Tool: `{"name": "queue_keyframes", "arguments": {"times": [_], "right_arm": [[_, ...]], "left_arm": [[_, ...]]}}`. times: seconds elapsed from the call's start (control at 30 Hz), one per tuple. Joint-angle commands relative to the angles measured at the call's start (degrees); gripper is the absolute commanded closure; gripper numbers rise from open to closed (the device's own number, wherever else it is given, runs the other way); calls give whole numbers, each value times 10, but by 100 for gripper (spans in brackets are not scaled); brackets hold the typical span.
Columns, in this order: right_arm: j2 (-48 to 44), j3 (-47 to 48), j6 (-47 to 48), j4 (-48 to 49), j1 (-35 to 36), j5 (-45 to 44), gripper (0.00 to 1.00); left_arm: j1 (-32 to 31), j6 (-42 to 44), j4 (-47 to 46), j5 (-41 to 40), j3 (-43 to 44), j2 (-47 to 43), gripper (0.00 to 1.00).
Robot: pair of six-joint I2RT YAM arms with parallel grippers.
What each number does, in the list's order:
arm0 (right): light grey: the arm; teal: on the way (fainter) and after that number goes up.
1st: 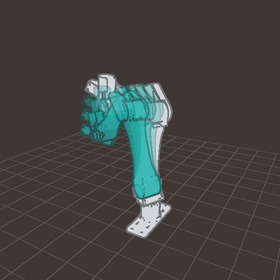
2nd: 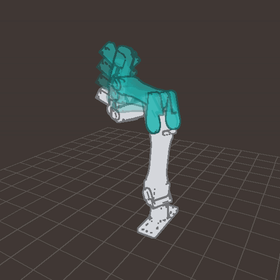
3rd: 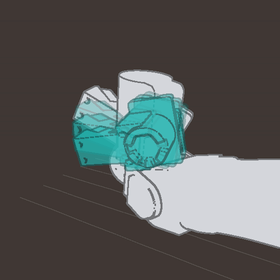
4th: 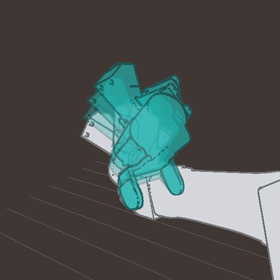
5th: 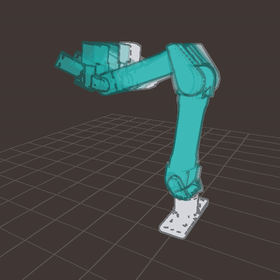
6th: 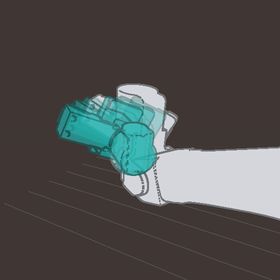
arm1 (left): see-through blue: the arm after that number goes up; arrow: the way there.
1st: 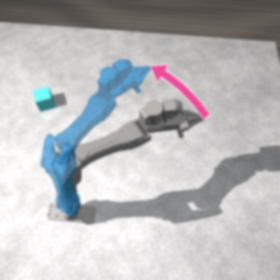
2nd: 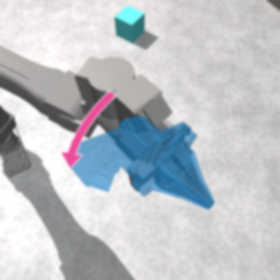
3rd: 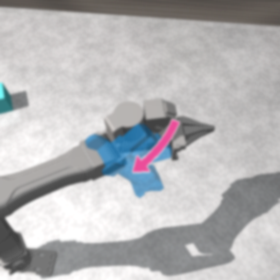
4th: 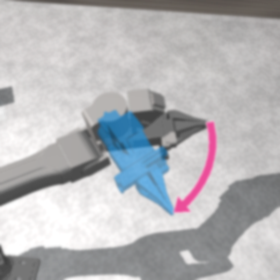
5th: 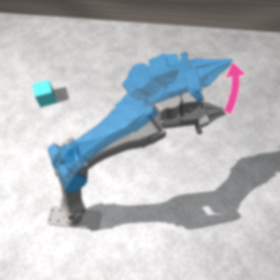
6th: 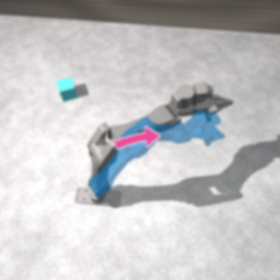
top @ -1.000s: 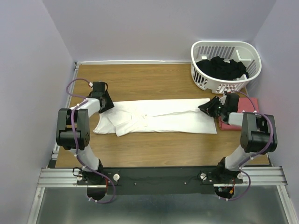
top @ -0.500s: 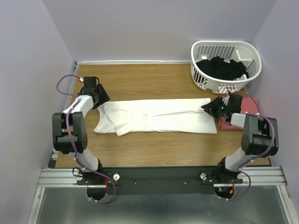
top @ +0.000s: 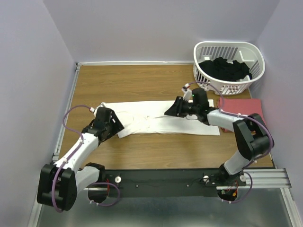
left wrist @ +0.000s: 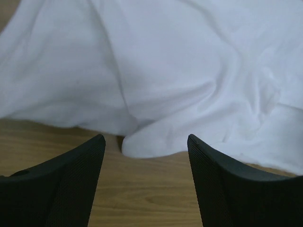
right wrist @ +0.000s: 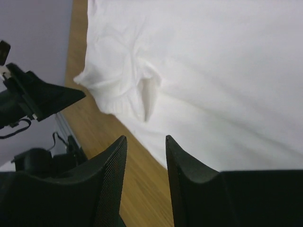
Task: Fold and stack the t-shirts
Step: Fold the tshirt
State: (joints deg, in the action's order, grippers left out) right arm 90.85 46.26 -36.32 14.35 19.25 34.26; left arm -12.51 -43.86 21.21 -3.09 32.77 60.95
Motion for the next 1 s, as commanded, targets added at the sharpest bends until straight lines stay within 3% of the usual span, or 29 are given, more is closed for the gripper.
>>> {"name": "queue_keyframes", "arguments": {"times": [0.0, 0.13, 0.33, 0.77, 0.97], "right_arm": [[71, 8, -34, 63, 66, 33, 56], [143, 44, -48, 87, 106, 41, 60], [218, 81, -49, 100, 134, 47, 61], [283, 132, -60, 102, 175, 33, 61], [286, 139, -63, 102, 179, 46, 74]], "left_arm": [[-16, -128, 22, -44, -45, -56, 24], [-23, -168, 24, -81, -74, -83, 39], [-31, -143, -7, -50, -91, -55, 39], [-44, -115, -20, -33, -80, -2, 43], [-48, -106, -20, -24, -73, 17, 50]]}}
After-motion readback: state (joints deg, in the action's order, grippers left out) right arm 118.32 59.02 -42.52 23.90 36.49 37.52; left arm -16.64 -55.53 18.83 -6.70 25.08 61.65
